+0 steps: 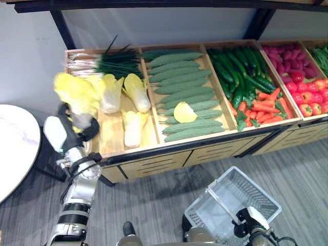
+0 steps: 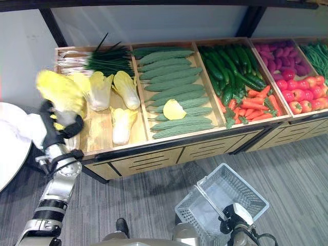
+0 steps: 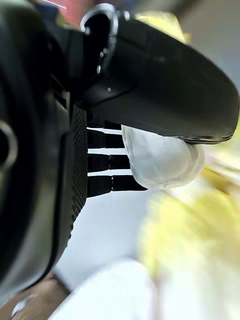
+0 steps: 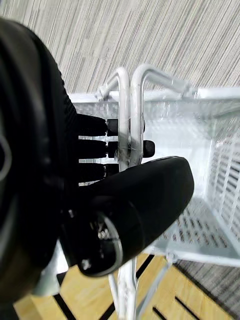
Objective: Get the vegetables into the basket
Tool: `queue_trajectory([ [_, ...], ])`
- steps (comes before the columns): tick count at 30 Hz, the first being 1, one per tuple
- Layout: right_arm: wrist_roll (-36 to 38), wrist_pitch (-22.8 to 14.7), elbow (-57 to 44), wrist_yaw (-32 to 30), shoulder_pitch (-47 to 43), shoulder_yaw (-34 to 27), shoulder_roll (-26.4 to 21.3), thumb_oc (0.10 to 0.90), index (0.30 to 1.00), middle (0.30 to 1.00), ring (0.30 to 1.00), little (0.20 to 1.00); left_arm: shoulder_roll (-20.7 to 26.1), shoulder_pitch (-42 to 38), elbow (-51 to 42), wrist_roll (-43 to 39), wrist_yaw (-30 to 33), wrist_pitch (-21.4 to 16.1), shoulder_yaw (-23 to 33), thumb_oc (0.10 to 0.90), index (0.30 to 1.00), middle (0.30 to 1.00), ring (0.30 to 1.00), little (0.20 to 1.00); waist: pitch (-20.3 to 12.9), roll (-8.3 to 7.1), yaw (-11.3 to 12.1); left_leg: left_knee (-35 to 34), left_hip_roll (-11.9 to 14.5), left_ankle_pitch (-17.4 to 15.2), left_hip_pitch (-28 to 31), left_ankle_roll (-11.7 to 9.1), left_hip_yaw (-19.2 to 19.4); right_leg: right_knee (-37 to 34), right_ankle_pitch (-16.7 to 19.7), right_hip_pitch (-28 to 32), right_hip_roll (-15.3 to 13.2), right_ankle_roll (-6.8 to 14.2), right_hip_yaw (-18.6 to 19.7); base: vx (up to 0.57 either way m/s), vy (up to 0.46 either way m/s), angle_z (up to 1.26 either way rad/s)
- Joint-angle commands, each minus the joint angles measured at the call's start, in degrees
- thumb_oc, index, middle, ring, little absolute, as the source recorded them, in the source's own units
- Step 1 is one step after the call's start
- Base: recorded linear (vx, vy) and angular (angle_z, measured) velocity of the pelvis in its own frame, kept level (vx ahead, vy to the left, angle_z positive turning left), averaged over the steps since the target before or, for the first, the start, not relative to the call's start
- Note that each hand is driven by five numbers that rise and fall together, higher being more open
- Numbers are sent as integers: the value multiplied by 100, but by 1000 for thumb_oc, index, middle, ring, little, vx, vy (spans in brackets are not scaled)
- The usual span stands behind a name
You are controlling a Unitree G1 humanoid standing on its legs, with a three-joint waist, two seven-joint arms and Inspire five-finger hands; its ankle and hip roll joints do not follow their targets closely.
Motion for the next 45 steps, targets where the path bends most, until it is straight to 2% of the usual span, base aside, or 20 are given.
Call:
queue_trajectory([
  [1, 67, -159, 17, -270, -54, 4, -138, 400, 300, 300, 300, 300, 397, -733, -772, 67, 508, -747, 219, 400, 300, 300, 300, 300, -184, -250, 94, 9, 65, -943, 457, -170, -125, 10, -238, -60, -249, 272, -85, 3, 8, 6],
  [4, 150, -154, 163, -293, -103, -51, -120, 400, 300, 300, 300, 300, 206, -477, -1518, -517, -159, -1264, -23, 400, 300, 300, 300, 300, -199, -211, 127, 9, 44, -939, 450, -148, -170, 8, -245, -33, -263, 263, -128, -2, 8, 7],
  [5, 150, -154, 161, -292, -100, -49, -122, 400, 300, 300, 300, 300, 205, -469, -1526, -521, -165, -1261, -19, 400, 300, 300, 300, 300, -201, -211, 126, 9, 44, -939, 450, -148, -171, 8, -245, -32, -263, 263, -128, -20, 16, 8],
  [6, 211, -113, 104, -282, -116, -105, -137, 400, 300, 300, 300, 300, 101, -232, -1829, -1786, -851, -1869, -230, 400, 300, 300, 300, 300, -170, -181, 139, 9, 31, -927, 447, -134, -209, 6, -241, -13, -267, 254, -144, -29, 25, 6],
  [8, 234, -24, 20, -176, -123, -178, -237, 400, 300, 300, 300, 300, 96, 134, -1970, -3762, -2224, -2287, -355, 400, 300, 300, 300, 300, -165, -132, 142, 9, 14, -917, 456, -126, -214, 5, -220, 0, -289, 253, -136, -22, 36, 4],
  [10, 164, 13, -207, -38, -84, -203, -277, 400, 300, 300, 300, 300, 10, 455, -1997, -4928, -3212, -2148, -576, 400, 300, 300, 300, 300, -166, -104, 120, 9, 10, -936, 495, -120, -205, 5, -228, 25, -293, 251, -111, 3, 15, 0],
  [11, 164, 15, -212, -36, -82, -204, -276, 400, 300, 300, 300, 300, 16, 453, -1990, -4943, -3228, -2152, -572, 400, 300, 300, 300, 300, -178, -111, 121, 9, 5, -917, 473, -119, -203, 5, -214, 2, -297, 246, -107, 9, 25, -3],
  [13, 53, 39, -90, 143, -121, -351, -312, 400, 300, 300, 300, 300, 24, 978, -2048, -5584, -4368, -1861, -909, 400, 300, 300, 300, 300, -201, -66, 113, 9, -6, -935, 501, -103, -178, 5, -215, 0, -314, 248, -76, 12, 32, -5],
  [15, 19, 24, -16, 205, -101, -422, -282, 400, 300, 300, 300, 300, -35, 1260, -2048, -6034, -4947, -1635, -1139, 400, 300, 300, 300, 300, -207, -49, 128, 9, -16, -943, 550, -83, -146, 5, -237, 28, -314, 241, -57, 15, 16, -6],
  [18, 6, -27, -86, 236, -61, -478, -290, 400, 300, 300, 300, 300, 85, 1408, -2258, -6177, -5302, -1535, -1310, 400, 300, 300, 300, 300, -185, -43, 126, 11, -32, -919, 621, -66, -103, 22, -256, 56, -321, 242, -30, 5, 6, -2],
  [19, 19, -36, 38, 236, -105, -508, -300, 400, 300, 300, 300, 300, 181, 1410, -2293, -6286, -5483, -1513, -1442, 400, 300, 300, 300, 300, -122, -79, 153, 363, -36, -999, 486, -53, -126, 63, -263, 66, -355, 218, 7, -30, -6, -4],
  [23, 41, -67, -76, 275, -13, -612, -328, 400, 300, 300, 300, 300, 415, 1308, -2349, -6395, -5750, -1454, -1635, 400, 300, 300, 300, 300, -26, -159, 113, 1063, -42, -1265, 97, -40, -121, 226, -267, -35, -472, 238, 72, -51, 50, -4],
  [26, 73, -46, -37, 279, 0, -669, -316, 400, 300, 300, 300, 300, 541, 1189, -2331, -6264, -5759, -1506, -1762, 400, 300, 300, 300, 300, 6, -177, 68, 1140, -154, -1395, 100, 59, -10, 379, -186, -234, -573, 337, 289, -40, 141, -18],
  [30, 5, -18, -296, 337, 22, -645, -260, 400, 300, 300, 300, 300, 522, 1032, -2120, -6128, -5647, -1603, -1698, 400, 300, 300, 300, 300, 89, -238, -54, 1023, -361, -1486, 187, 200, 334, 402, 332, -574, -725, 582, 576, -78, 138, -32],
  [32, 32, -3, -212, 338, -22, -640, -233, 400, 300, 300, 300, 300, 507, 989, -2071, -6102, -5606, -1618, -1665, 400, 300, 300, 300, 300, 102, -239, -44, 1001, -370, -1487, 205, 225, 458, 399, 409, -662, -734, 615, 569, -82, 67, -53],
  [33, -1, 24, -284, 324, -43, -627, -214, 400, 300, 300, 300, 300, 533, 981, -2049, -6040, -5527, -1669, -1630, 400, 300, 300, 300, 300, 146, -238, -2, 1002, -362, -1473, 223, 254, 598, 510, 469, -790, -750, 610, 417, -209, 165, -75],
  [34, -8, 30, -344, 319, -85, -563, -193, 400, 300, 300, 300, 300, 587, 923, -1953, -5867, -5372, -1715, -1432, 400, 300, 300, 300, 300, 207, -118, 155, 952, -234, -1546, 225, 323, 819, 1240, 102, -924, -859, 592, -435, -181, 128, -92],
  [41, 8, 69, -61, 306, -144, -548, -173, 400, 300, 300, 300, 300, 495, 913, -1838, -5694, -5155, -1708, -1274, 400, 300, 300, 300, 300, 192, -55, 229, 918, -144, -1413, 172, 430, 1169, 2302, -360, -824, -961, 404, -1040, -112, 33, -63],
  [42, 27, 95, 66, 315, -157, -573, -180, 400, 300, 300, 300, 300, 488, 995, -1894, -5626, -5145, -1693, -1190, 400, 300, 300, 300, 300, 93, -125, 311, 956, -141, -1370, 124, 367, 1272, 1881, -412, -467, -894, 385, -1209, -29, -118, -23],
  [45, 93, 82, 56, 294, -113, -579, -168, 400, 300, 300, 300, 300, 468, 1041, -1829, -5571, -5123, -1693, -1107, 400, 300, 300, 300, 300, 59, -124, 325, 1087, 4, -1262, 134, 266, 1348, 1578, -747, -334, -667, 222, -1225, 24, -138, -42],
])
